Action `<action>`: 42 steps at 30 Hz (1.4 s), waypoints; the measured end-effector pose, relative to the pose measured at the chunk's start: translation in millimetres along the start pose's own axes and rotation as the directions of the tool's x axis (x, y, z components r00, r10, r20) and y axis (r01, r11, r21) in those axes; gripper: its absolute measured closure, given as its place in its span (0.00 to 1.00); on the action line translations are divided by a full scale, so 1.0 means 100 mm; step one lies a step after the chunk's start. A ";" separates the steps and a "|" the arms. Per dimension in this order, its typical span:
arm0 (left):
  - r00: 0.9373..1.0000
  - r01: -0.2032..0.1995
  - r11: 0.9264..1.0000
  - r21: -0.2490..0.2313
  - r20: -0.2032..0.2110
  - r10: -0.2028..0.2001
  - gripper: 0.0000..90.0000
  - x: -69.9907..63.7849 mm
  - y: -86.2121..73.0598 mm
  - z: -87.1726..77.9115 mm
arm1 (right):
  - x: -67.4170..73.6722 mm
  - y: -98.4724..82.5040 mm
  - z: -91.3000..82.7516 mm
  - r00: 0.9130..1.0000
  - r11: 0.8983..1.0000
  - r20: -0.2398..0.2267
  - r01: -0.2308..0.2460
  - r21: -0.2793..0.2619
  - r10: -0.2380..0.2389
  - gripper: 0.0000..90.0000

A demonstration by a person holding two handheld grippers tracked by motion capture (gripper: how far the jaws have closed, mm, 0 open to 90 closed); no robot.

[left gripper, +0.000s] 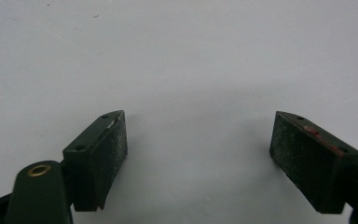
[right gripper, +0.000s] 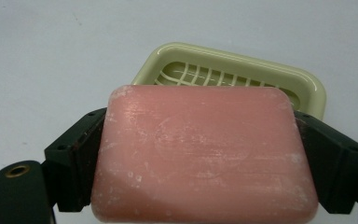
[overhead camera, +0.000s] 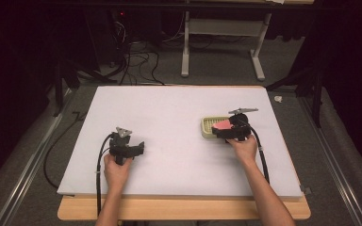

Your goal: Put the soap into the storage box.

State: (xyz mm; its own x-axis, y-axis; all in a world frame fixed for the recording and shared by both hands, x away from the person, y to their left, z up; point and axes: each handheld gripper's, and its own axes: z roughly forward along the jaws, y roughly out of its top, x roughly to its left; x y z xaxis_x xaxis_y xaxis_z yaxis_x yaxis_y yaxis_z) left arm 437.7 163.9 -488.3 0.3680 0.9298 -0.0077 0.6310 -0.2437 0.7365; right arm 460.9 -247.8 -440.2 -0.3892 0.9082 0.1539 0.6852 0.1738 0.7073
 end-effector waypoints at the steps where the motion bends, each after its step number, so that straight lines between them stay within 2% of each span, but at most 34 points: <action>1: 1.000 0.000 1.000 0.000 0.000 0.000 0.22 0.00 0.00 0.00 | 0.00 0.01 0.01 1.000 1.000 0.000 -0.002 0.001 0.002 0.15; 14: 1.000 0.000 1.000 0.000 0.000 0.000 0.22 0.00 0.00 0.00 | 0.05 0.05 0.16 1.000 0.999 0.015 -0.008 0.034 0.007 0.15; 21: 1.000 0.000 1.000 0.000 0.000 0.000 0.22 0.00 0.00 0.00 | 0.01 0.06 0.18 0.999 0.999 0.017 -0.042 0.034 0.042 0.15; 27: 1.000 0.000 1.000 0.000 0.000 0.000 0.22 0.00 0.00 0.00 | 0.00 0.05 0.19 0.998 0.998 0.028 -0.054 0.041 0.053 0.15; 28: 1.000 -0.001 1.000 0.000 0.000 0.001 0.22 0.00 0.00 0.00 | 0.00 0.05 0.20 0.998 0.998 0.038 -0.042 0.045 0.040 0.15; 30: 1.000 0.000 1.000 0.000 0.000 0.000 0.22 0.00 0.00 0.00 | -0.02 0.05 0.21 0.998 0.997 0.025 -0.060 0.043 0.059 0.15; 42: 1.000 0.000 1.000 0.000 0.000 0.000 0.22 0.00 0.00 0.00 | -0.03 0.05 0.20 0.998 0.998 0.041 -0.055 0.025 0.054 0.14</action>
State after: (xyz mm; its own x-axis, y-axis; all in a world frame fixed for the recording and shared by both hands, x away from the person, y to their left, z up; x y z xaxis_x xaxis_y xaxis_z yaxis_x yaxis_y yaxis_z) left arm 437.6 163.9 -488.4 0.3682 0.9297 -0.0075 0.6309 -0.2439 0.7365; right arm 477.7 -242.2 -451.2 -0.3259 0.9311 0.1639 0.7208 0.1326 0.6803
